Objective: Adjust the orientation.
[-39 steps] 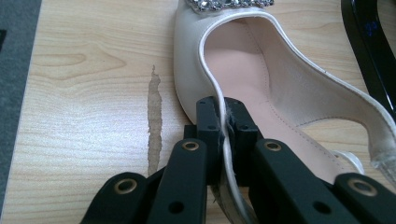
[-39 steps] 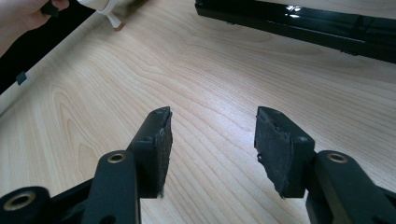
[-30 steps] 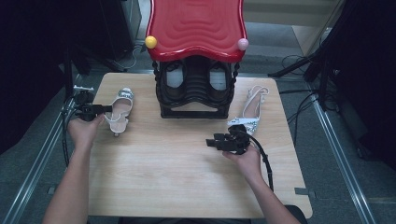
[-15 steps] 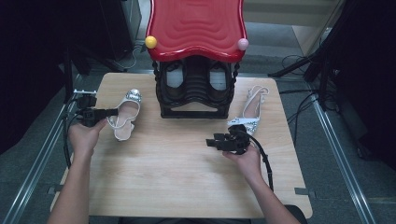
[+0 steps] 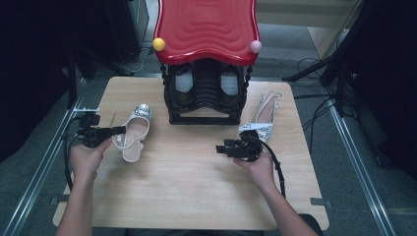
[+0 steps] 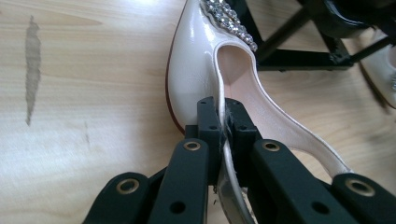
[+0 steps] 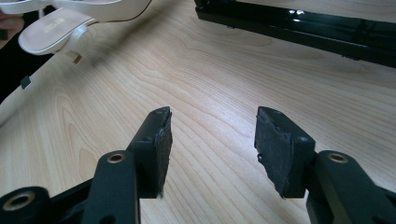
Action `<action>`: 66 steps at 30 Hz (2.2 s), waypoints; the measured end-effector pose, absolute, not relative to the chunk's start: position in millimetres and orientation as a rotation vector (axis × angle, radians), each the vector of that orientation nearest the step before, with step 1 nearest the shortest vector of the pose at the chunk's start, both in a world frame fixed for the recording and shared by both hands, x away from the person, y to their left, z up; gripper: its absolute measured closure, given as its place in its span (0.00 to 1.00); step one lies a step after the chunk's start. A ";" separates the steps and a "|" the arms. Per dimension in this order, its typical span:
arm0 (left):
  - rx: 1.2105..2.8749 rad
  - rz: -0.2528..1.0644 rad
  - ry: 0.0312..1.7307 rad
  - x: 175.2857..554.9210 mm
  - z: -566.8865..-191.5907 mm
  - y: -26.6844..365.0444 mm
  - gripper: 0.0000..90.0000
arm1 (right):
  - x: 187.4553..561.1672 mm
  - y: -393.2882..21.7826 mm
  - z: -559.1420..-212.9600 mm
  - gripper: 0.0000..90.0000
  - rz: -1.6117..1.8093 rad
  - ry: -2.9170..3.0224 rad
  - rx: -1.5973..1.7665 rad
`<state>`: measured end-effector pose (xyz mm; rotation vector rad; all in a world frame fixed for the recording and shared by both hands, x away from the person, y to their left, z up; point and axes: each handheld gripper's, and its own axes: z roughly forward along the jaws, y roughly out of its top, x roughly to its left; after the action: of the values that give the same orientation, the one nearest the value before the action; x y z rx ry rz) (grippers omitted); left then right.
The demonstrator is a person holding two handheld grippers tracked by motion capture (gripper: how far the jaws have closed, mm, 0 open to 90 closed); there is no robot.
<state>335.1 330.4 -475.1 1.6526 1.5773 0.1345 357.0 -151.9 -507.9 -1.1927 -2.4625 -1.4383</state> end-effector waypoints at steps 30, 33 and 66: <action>1.751 -0.032 1.357 299.5 -482.1 263.0 0.97 | 359.9 -146.8 -507.0 0.52 -1.429 -2.479 -1.180; 1.767 -0.050 1.328 301.3 -482.4 256.8 0.97 | 358.4 -148.0 -506.9 0.52 -1.428 -2.477 -1.188; 1.896 -0.202 1.177 333.7 -514.5 165.6 0.96 | 331.4 -160.9 -515.3 0.52 -1.387 -2.519 -1.267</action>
<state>333.7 165.6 -514.5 1.8960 1.1773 -0.2022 331.4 -160.9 -515.3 -1.2669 -2.5187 -1.3869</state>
